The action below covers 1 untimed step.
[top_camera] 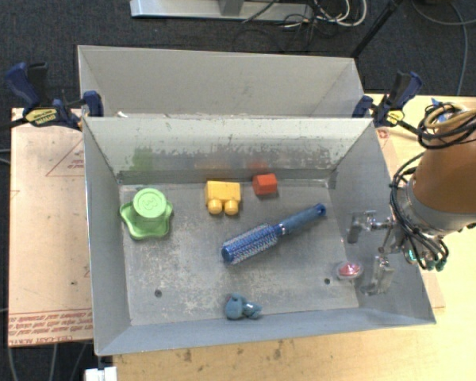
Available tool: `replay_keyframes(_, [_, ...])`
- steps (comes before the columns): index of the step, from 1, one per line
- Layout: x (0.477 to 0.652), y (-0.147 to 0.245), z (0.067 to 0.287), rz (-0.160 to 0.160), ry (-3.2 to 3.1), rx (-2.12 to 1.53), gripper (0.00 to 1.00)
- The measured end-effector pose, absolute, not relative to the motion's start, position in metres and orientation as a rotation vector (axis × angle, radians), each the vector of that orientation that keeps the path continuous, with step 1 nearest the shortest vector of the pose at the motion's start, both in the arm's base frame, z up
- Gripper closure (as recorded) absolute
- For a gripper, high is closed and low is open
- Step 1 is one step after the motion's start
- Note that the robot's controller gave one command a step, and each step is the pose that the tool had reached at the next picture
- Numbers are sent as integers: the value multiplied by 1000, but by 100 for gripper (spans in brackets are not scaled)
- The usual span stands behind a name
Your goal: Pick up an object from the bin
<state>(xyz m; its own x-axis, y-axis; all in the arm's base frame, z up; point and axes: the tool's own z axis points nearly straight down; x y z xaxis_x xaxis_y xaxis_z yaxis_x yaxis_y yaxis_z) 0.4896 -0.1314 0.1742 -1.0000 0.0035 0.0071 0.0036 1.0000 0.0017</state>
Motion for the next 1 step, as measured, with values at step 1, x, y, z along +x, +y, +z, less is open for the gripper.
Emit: replay_keyframes(1, [585,-69,88,-3,-3129,320,0])
